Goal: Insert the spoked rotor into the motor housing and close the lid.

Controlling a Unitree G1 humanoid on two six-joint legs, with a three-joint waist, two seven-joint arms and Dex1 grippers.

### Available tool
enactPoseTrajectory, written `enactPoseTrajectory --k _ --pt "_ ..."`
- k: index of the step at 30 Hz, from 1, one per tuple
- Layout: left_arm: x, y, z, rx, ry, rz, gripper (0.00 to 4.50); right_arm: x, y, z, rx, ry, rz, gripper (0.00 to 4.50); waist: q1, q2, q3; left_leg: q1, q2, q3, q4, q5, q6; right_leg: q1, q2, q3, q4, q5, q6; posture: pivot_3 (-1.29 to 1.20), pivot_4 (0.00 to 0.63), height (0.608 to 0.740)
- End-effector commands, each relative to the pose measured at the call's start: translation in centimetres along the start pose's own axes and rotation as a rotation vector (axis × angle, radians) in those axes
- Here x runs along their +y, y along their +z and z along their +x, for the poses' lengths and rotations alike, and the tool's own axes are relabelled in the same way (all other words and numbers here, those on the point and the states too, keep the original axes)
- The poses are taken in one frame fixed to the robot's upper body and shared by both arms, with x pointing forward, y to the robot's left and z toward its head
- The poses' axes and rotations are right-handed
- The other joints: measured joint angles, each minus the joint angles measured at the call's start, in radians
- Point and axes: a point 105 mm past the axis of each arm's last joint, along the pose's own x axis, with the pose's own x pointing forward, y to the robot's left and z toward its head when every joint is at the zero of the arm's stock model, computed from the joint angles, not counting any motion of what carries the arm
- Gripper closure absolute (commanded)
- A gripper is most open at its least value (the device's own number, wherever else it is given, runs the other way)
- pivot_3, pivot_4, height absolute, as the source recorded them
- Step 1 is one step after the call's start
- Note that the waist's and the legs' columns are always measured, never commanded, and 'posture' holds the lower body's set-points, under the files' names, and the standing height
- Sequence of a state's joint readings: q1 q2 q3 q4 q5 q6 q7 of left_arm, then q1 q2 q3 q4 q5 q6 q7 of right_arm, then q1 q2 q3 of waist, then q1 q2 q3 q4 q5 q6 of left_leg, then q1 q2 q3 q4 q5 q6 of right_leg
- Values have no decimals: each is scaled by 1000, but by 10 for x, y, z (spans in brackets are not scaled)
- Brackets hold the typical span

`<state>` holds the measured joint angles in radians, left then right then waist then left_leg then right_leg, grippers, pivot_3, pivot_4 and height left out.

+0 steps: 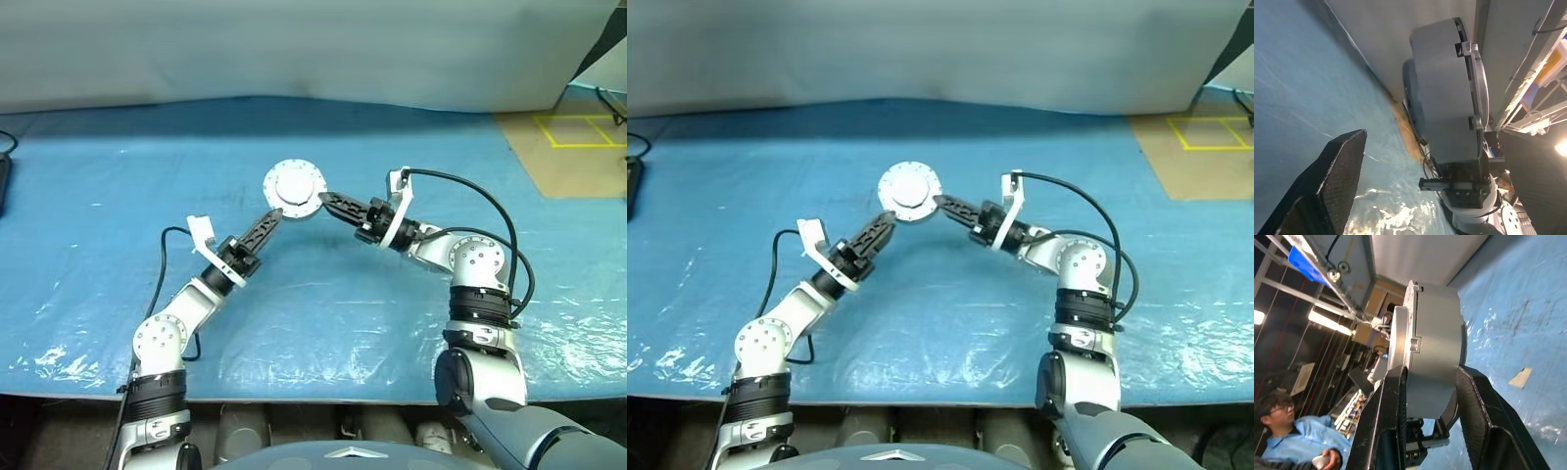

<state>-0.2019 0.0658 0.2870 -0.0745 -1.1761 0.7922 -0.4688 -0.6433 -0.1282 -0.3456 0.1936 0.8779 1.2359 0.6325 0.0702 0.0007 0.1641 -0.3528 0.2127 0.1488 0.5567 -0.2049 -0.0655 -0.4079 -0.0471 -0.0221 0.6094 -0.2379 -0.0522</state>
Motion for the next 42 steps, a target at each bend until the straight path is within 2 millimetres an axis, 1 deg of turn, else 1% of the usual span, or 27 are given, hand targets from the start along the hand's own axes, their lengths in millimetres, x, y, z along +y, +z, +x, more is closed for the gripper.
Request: enactPoseTrajectory --k 1,7,11,14,16,17,18,20,23,25,27,28,29,31,32,33,36,38,40,42 --pt "-16 3 6 -3 -64 7 29 28 -4 7 27 137 -35 3423 0 0 0 0 0 0 0 0 0 0 0 0 0 0 0 0 150 740" --pt "-16 3 12 -10 -72 22 29 33 -20 11 78 160 -28 3423 1 0 0 0 0 -1 0 0 0 0 0 0 0 1 1 0 150 740" --pt "-18 3 14 -10 -85 48 29 31 -20 11 77 149 -29 3423 1 0 0 0 -1 -1 0 0 0 1 0 0 0 1 2 0 150 740" --pt "-15 7 11 -47 -76 42 649 28 -15 11 56 130 -32 3423 1 0 0 0 -1 -1 0 0 0 1 0 0 0 1 2 0 150 740" --pt "-13 10 10 -67 -69 43 1236 24 -12 10 44 109 -29 3423 1 0 0 0 -1 -1 0 0 0 1 0 0 0 1 2 0 150 740" --pt "-13 11 10 -78 -65 43 1652 21 -10 10 38 93 -28 3423 1 0 0 0 -1 -1 0 0 0 1 0 0 0 1 2 0 150 740" --pt "-12 12 10 -85 -63 42 1832 18 -10 10 35 82 -27 3423 0 0 0 0 -1 -1 0 0 0 1 0 0 0 1 2 0 150 740" --pt "-11 14 10 -91 -56 44 1839 13 -8 11 29 55 -17 3423 0 0 0 0 -1 -1 0 0 0 1 0 0 0 1 2 0 150 740" --pt "-3 14 13 -103 2 55 1839 1 -9 14 36 -3 -7 3423 0 0 0 0 -1 -1 1 0 0 1 0 0 0 1 2 0 150 740" --pt "-1 13 13 -103 11 61 1839 -6 -8 15 26 -41 -38 3423 0 0 0 0 -1 -1 1 0 0 1 0 0 0 2 3 0 150 740" --pt "0 12 13 -105 16 64 1839 -8 -6 14 16 -41 -78 2649 0 0 0 0 -1 -1 1 0 0 1 0 0 0 2 3 0 150 740" --pt "0 12 13 -106 18 66 1839 -8 -5 14 11 -41 -101 2353 0 0 0 0 -1 -1 1 0 0 1 0 0 0 2 3 0 150 740" --pt "1 12 12 -110 23 70 1839 -11 -1 14 -8 -67 -139 2004 1 0 0 0 -1 -1 1 0 0 1 0 0 0 2 3 0 150 740" --pt "4 16 11 -132 46 90 1839 -25 10 15 -62 -184 -266 1295 0 0 0 -1 -1 -1 2 0 0 1 0 0 0 2 3 0 150 740" --pt "7 20 11 -151 63 105 1839 -28 15 15 -97 -215 -324 993 0 0 0 -1 -1 -2 3 0 0 1 0 0 1 2 3 0 150 740" --pt "13 27 10 -186 97 121 1839 -27 22 16 -149 -211 -354 993 -1 0 0 -1 -1 -2 4 0 0 1 0 0 1 2 3 0 150 740" --pt "25 50 9 -285 175 171 1839 -37 35 16 -220 -288 -411 993 -3 0 0 0 -1 -2 4 0 0 1 0 0 2 2 3 0 150 740" --pt "35 74 7 -382 251 221 1839 -44 34 15 -205 -324 -455 993 -3 -1 0 0 -1 -2 5 0 0 1 0 0 2 2 3 0 150 740" --pt "53 106 -1 -520 394 266 1839 -46 29 14 -172 -323 -493 993 -2 -1 1 0 -1 -2 6 0 0 1 0 1 3 2 3 0 150 740" --pt "67 132 -10 -620 510 270 1839 -47 26 13 -154 -314 -502 993 -6 -4 2 0 -1 -2 7 0 0 1 0 1 4 2 3 0 150 740"
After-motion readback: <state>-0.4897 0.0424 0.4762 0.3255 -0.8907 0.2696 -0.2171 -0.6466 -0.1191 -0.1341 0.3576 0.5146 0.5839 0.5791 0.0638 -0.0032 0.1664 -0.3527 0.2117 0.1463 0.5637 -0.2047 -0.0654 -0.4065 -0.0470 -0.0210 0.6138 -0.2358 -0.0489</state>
